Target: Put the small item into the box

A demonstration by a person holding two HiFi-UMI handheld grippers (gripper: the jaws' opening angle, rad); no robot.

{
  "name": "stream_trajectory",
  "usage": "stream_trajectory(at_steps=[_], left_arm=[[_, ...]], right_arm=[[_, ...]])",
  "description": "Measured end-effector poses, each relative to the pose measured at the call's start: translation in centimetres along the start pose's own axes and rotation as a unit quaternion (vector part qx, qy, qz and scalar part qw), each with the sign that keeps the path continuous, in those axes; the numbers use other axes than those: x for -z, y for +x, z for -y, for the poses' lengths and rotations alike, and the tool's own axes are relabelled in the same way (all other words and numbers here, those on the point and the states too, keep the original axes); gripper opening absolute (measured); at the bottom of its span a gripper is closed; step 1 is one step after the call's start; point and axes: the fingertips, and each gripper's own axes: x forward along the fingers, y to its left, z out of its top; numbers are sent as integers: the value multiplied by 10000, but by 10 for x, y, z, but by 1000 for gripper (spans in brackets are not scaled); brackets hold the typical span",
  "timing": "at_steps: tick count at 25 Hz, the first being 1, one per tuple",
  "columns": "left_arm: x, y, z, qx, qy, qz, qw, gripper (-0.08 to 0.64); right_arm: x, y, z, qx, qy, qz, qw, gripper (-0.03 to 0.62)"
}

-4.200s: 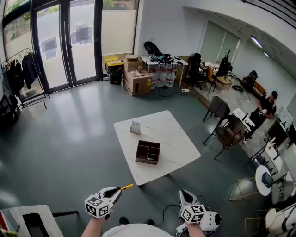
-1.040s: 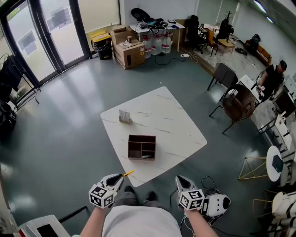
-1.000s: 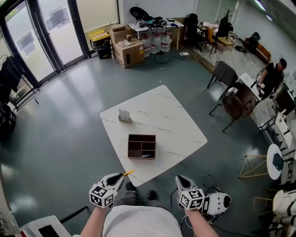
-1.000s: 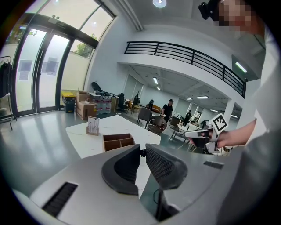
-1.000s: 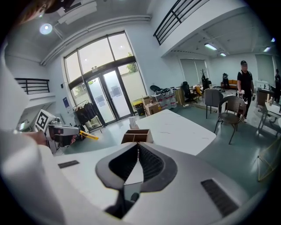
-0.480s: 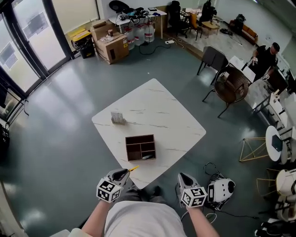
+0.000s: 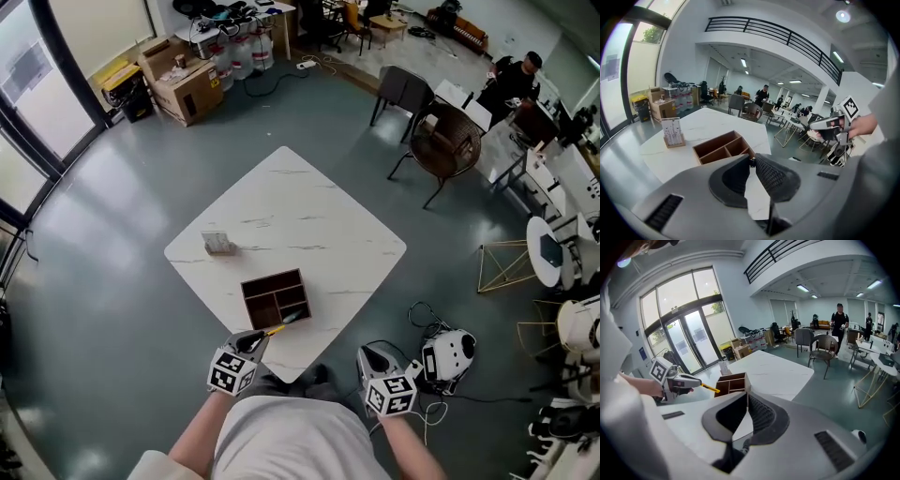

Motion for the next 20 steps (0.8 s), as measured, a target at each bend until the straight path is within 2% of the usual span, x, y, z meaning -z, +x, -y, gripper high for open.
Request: stream_trajectory(at_steps=[3,7,12,20], left_arm=[[-1,17,-4,49,196,-192,9996,51],[-1,39,-11,-32,750,-554,9956,51],[-1,64,-14,61,1022,-820,9914,51],[12,99,-23,-9,2000,-1493,9684,51]], right_arm=[[1,0,2,127,99,-36,9999,29],[2,7,1,219,188,-102,9995,29],[5,9,-3,329,264,-168,9990,29],[17,11,7,579,573,-280,9963,29]])
